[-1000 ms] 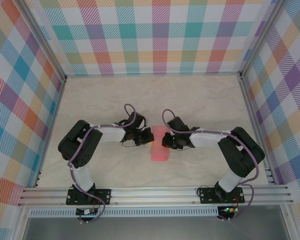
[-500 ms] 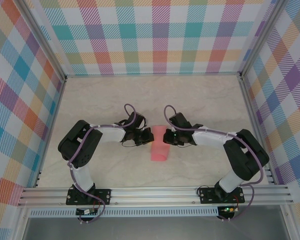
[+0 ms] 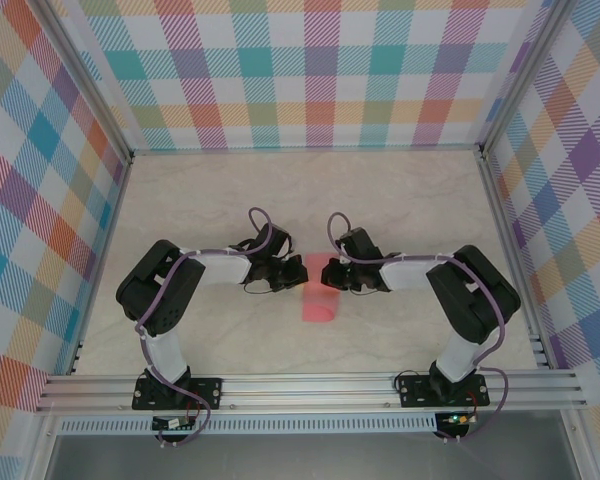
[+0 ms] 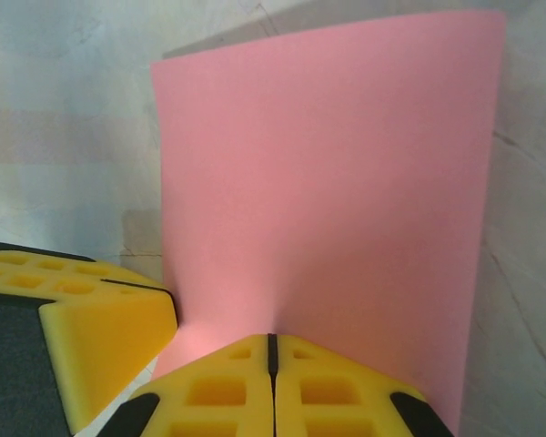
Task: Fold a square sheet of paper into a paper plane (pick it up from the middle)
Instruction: Fold the square sheet of paper in half at the center of the table.
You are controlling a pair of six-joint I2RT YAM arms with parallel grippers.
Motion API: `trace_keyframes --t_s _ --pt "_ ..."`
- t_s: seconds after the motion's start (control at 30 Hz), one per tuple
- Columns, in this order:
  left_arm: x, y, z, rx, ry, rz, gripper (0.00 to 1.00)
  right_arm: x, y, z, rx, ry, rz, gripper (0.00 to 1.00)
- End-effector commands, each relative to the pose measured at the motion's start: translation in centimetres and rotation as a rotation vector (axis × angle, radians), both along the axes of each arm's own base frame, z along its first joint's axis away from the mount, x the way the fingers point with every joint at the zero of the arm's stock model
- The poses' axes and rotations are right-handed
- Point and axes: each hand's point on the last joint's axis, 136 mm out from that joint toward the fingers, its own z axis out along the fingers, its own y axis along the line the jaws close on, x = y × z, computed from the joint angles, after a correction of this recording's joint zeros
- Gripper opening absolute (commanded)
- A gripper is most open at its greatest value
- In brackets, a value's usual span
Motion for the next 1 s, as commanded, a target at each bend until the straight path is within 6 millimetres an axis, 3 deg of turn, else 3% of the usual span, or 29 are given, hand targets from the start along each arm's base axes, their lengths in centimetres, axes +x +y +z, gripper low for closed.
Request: trace_keyframes --t_s 0.0,0.1,0.3,0.4,0.57,0.77,0.97 --pt "-5.4 7.3 -8.5 0.369 0.212 0.052 0.0 -2.1 -4.4 -3.8 -0.112 0.084 -0.087 0.06" --pt "-5.6 7.4 -8.7 0.374 0.214 0.052 0.0 -2.5 -6.0 -4.0 -0.124 0.084 -0.126 0.06" --pt "-5.6 7.5 -8.8 0.375 0.215 0.049 0.0 -1.0 -6.7 -1.3 -0.127 -0.001 -0.155 0.06" --pt "-5.6 7.3 -8.7 0.369 0.214 0.047 0.0 -0.1 -5.6 0.6 -0.085 -0.038 -0.128 0.06" --pt "-5.4 7.1 -8.6 0.363 0.213 0.044 0.0 1.0 -2.0 3.1 0.02 -0.078 -0.043 0.06" --pt "-5.4 7.1 -8.5 0.368 0.216 0.046 0.0 1.8 0.8 2.4 0.086 -0.044 0.008 0.06" --pt "-5.4 7.3 -8.6 0.377 0.221 0.047 0.0 2.8 0.1 0.6 0.034 -0.033 -0.026 0.06"
